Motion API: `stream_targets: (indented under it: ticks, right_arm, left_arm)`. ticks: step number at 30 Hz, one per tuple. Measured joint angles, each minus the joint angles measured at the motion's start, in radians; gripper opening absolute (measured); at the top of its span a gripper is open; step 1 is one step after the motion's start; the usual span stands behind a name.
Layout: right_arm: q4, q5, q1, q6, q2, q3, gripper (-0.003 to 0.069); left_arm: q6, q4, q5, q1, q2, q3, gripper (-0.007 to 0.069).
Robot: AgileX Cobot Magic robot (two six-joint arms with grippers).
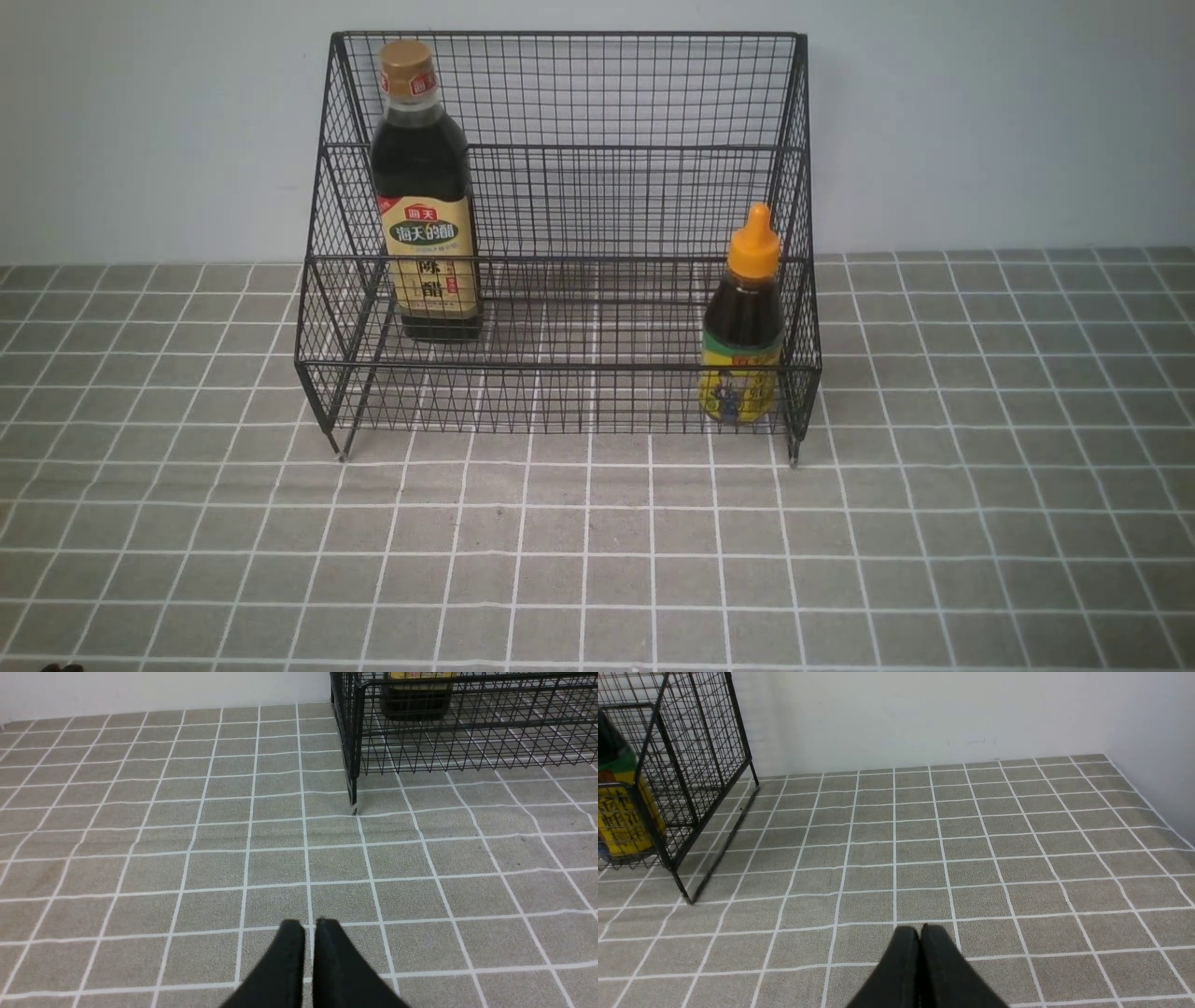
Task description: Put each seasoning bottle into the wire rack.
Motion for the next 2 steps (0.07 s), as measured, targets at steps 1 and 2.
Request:
stream_targets:
  ticks: [1,2]
  right_arm:
    - [0.000,0.000,0.000,0.000,0.000,0.000,-0.0012]
    - [0.000,0.000,0.000,0.000,0.000,0.000,-0.0012]
  left_arm:
    - [0.000,0.000,0.000,0.000,0.000,0.000,0.0015]
    - [0.000,0.000,0.000,0.000,0.000,0.000,0.0015]
